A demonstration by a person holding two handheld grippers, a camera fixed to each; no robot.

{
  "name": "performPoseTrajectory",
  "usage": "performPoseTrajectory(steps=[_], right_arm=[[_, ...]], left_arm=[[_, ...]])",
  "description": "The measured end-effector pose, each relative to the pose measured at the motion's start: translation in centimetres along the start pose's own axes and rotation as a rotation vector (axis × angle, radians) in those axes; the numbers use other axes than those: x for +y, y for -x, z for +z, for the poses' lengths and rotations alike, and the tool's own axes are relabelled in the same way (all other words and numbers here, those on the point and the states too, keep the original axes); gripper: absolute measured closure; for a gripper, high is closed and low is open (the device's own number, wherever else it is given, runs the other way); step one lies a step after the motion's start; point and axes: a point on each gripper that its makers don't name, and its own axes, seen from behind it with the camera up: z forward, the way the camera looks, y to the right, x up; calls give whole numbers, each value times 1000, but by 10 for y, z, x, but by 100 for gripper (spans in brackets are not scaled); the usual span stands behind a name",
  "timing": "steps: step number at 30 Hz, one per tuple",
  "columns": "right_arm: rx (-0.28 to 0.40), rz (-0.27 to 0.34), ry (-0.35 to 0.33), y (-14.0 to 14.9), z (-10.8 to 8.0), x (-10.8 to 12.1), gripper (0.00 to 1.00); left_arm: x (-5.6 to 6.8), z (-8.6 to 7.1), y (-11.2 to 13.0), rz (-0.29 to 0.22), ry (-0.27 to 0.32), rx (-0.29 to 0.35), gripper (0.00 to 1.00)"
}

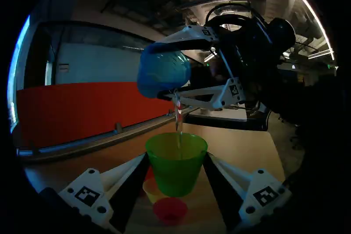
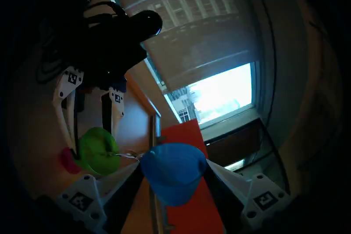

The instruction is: Pour water

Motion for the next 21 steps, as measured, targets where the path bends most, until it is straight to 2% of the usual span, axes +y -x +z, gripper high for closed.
performPoseTrajectory(steps=[21], right_arm=[[4, -57, 25, -4, 2, 7, 9]], left_arm=[[2, 2, 0, 3, 6, -1, 15]])
